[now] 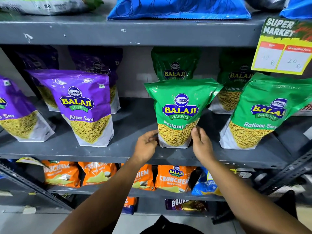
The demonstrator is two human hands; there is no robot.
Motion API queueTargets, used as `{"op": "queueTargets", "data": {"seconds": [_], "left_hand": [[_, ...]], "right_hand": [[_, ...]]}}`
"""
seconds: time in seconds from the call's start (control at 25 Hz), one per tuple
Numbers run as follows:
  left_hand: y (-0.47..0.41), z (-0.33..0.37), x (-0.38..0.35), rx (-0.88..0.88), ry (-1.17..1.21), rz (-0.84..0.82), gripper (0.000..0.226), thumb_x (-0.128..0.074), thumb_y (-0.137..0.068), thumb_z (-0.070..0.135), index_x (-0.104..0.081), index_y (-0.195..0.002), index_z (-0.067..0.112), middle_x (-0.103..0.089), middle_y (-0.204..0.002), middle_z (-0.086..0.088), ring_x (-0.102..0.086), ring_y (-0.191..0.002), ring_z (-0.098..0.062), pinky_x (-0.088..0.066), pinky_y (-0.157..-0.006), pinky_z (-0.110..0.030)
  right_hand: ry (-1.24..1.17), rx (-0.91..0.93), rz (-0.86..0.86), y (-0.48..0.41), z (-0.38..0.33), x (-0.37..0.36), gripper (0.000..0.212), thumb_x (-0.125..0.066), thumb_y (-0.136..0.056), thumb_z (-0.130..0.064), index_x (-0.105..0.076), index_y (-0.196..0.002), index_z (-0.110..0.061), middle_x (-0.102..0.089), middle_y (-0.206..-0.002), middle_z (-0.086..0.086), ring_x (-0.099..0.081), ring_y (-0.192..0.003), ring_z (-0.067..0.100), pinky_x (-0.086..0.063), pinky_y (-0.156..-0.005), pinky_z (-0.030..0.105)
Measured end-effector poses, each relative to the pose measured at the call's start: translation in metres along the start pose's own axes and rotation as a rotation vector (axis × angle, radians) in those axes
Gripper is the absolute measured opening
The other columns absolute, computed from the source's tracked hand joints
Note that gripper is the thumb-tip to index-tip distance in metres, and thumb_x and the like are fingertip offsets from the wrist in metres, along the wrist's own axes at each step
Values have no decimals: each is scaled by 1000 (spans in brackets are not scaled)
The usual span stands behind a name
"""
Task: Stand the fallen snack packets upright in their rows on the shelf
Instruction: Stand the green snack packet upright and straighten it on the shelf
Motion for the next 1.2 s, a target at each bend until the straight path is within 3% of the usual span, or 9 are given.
{"op": "queueTargets", "data": {"seconds": [0.24, 0.36, 0.52, 0.6, 0.72, 0.84, 0.96, 1.08, 1.2], "left_hand": [[6, -1, 2, -20, -40, 3, 58, -34, -79, -19, -60, -123, 8, -65, -119, 0, -61, -107, -6, -51, -88, -11], [7, -1, 0, -25, -47, -9, 60, -33, -79, -19, -60, -125, 9, -66, -117, 3, -61, -109, -2, -49, -91, -10], [7, -3, -2, -18, -58, -24, 63, -32, -79, -18, -59, -127, 13, -64, -114, 13, -60, -101, 16, -45, -87, -3], [5, -6, -2, -16, -43, -32, 64, -33, -79, -18, -56, -130, 13, -64, -115, 13, -60, -104, 13, -45, -90, -4], [5, -4, -2, -22, -29, -42, 63, -34, -82, -18, -51, -134, 11, -59, -124, 11, -56, -116, -3, -42, -96, -6], [6, -3, -4, -27, -16, -60, 63, -34, -83, -18, -49, -136, 12, -57, -128, 9, -53, -123, -8, -42, -98, -8], [7, 0, -2, -28, -10, -70, 64, -33, -83, -19, -47, -138, 9, -56, -137, 1, -50, -128, -12, -39, -109, -23], [10, 4, -3, -21, -28, -82, 63, -32, -82, -21, -46, -138, 5, -53, -142, -9, -49, -131, -18, -37, -114, -35], [19, 11, 4, -3, 38, -17, 57, -34, -85, -20, -43, -138, 0, -48, -143, -6, -47, -133, -25, -37, -113, -36]], "right_hand": [[24, 11, -31, 2, 0, 1, 41, -35, -90, -57, -58, -111, -31, -62, -100, -13, -53, -85, -11, -37, -63, 5], [26, 10, -29, 3, 0, 1, 45, -33, -87, -62, -57, -110, -33, -62, -99, -13, -53, -84, -12, -37, -64, 7], [30, 15, -26, 1, -3, -2, 51, -30, -83, -69, -56, -110, -35, -62, -101, -12, -55, -88, 4, -39, -68, 19], [41, 24, -32, 0, -5, -4, 49, -29, -82, -69, -56, -107, -36, -63, -101, -12, -56, -92, 9, -38, -72, 25], [38, 8, -35, -1, -7, -10, 49, -30, -84, -68, -56, -109, -34, -61, -102, -11, -55, -92, 9, -38, -71, 23], [9, -20, -12, -4, -5, -12, 56, -29, -80, -71, -55, -111, -33, -60, -103, -10, -54, -93, 11, -37, -76, 27], [11, -18, 7, -3, -5, -10, 58, -29, -79, -73, -56, -112, -33, -61, -103, -10, -55, -94, 12, -38, -73, 26], [-23, -30, 1, -2, -2, -12, 52, -32, -85, -65, -55, -116, -30, -61, -107, -10, -56, -101, 15, -37, -79, 27], [-70, 53, 192, 13, -12, 1, 53, -39, -90, -50, -45, -131, -16, -52, -119, -2, -48, -106, 9, -35, -85, 14]]}}
Point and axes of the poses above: each hand's wrist, its own y-axis away from the middle knuckle, its own x-axis out of the back of the hand, z = x × y, the point moved 8 cm from there along -y, towards the middle knuckle
